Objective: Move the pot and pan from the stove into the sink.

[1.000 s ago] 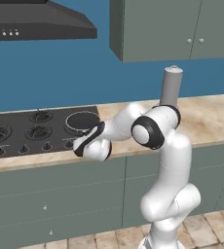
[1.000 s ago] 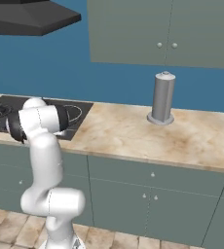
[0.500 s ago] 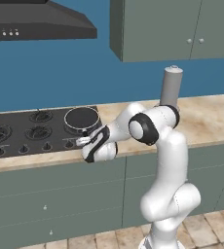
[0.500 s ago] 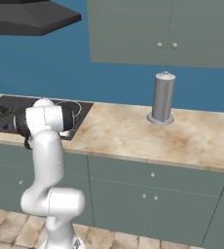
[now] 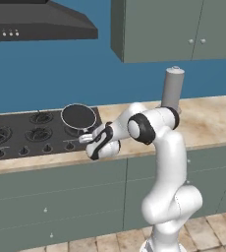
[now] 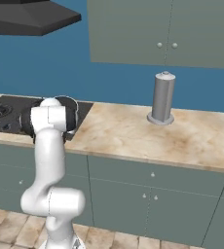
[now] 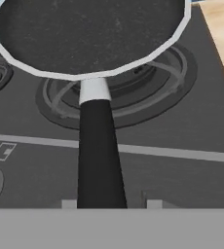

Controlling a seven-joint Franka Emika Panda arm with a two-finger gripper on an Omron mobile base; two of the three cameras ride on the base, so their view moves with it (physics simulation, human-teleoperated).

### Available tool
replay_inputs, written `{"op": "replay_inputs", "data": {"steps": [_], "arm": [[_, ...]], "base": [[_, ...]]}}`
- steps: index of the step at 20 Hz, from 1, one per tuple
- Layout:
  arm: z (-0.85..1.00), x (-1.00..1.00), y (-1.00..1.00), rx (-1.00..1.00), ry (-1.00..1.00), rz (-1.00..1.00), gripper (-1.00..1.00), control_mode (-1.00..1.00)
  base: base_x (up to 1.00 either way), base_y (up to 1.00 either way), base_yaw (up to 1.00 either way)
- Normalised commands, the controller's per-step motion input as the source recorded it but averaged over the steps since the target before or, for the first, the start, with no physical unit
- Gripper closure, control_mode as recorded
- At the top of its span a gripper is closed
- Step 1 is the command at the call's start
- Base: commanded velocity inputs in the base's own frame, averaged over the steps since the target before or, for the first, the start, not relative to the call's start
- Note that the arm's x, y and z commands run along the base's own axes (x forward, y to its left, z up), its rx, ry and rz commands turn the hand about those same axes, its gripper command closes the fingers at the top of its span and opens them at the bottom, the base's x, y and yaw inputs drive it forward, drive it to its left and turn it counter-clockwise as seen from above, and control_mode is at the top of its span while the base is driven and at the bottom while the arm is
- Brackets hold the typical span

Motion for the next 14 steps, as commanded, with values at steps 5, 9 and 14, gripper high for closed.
{"op": "replay_inputs", "data": {"steps": [5, 9, 14], "arm": [[0.27, 0.00, 0.00, 0.03, 0.00, 0.00, 1.00, -1.00], [0.74, 0.00, -0.01, 0.06, 0.00, 0.01, 1.00, -1.00], [0.90, -0.13, -0.04, 0.04, 0.00, 0.06, 1.00, -1.00]], "base": [[0.00, 0.00, 0.00], [0.00, 0.00, 0.00], [0.00, 0.00, 0.00]]}}
